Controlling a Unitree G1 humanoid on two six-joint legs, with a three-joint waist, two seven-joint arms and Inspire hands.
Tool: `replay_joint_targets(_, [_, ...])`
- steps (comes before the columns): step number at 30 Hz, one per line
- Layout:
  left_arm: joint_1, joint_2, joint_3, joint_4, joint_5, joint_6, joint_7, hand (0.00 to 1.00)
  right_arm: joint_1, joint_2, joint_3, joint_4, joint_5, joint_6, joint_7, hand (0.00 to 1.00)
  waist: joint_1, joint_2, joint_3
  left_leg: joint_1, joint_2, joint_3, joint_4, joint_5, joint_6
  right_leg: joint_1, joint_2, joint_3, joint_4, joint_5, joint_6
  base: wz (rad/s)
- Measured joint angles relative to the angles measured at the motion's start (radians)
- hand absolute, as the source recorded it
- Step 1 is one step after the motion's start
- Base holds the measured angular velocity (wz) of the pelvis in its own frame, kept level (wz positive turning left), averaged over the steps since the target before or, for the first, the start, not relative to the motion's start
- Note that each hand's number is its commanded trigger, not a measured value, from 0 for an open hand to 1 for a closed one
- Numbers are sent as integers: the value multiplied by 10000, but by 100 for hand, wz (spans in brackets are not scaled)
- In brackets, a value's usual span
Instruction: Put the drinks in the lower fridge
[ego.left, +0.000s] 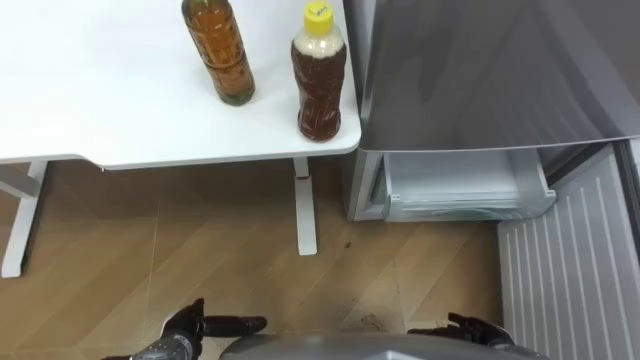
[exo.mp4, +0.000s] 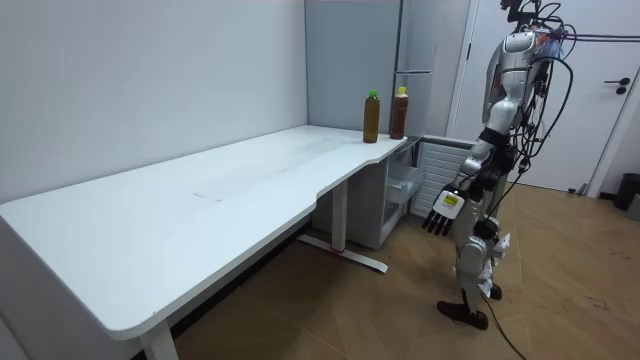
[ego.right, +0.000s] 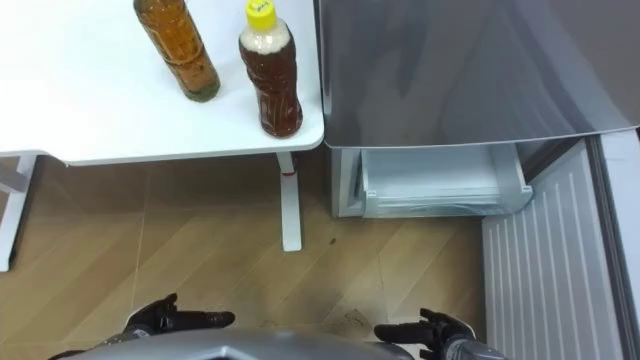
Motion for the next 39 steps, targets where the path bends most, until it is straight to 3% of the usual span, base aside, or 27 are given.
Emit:
replay_joint_targets(24, [108, -30, 303, 40, -79, -88, 641, 0, -7, 17, 149, 1, -7, -10, -46, 0, 65, -48, -43, 8, 1, -11, 29, 0, 1, -1, -1, 3, 33, 5, -5, 0])
replay_joint_targets(28, [247, -43, 462, 116, -779, -164, 667, 0, -11, 23, 150, 27, -5, -11, -114, 0, 54, -51, -61, -4, -4, -20, 42, 0, 1, 48, -16, -119, 45, 6, -4, 2])
replay_joint_targets(29, [271, -43, 524, 187, -1002, -168, 667, 0, -12, 35, 88, 69, -3, -10, -129, 0, 36, -83, -33, 6, -19, -83, 44, 0, 1, 134, -28, -222, 51, 7, -3, 14])
replay_joint_targets(30, [273, -43, 571, 242, -1095, -170, 668, 0, -11, 44, 90, 99, 25, -12, -141, 0, 35, 5, -36, 25, -26, -120, 50, 0, 1, 156, -34, -273, 51, 7, -3, 18])
replay_joint_targets(34, [540, -45, 986, 454, -1905, -160, 1099, 0, 11, 63, 87, 155, 91, 23, -393, 0, 189, -17, 14, 153, -39, -162, 59, -29, 41, 252, -44, -301, 31, -5, 13, 3])
replay_joint_targets(39, [1093, -69, 2293, 522, -2603, -111, 1813, 0, 72, 77, -363, 356, 105, 73, -422, 0, 322, -1, 5, 80, -109, -230, 305, -106, 115, 320, -109, -326, 25, -52, 83, 6])
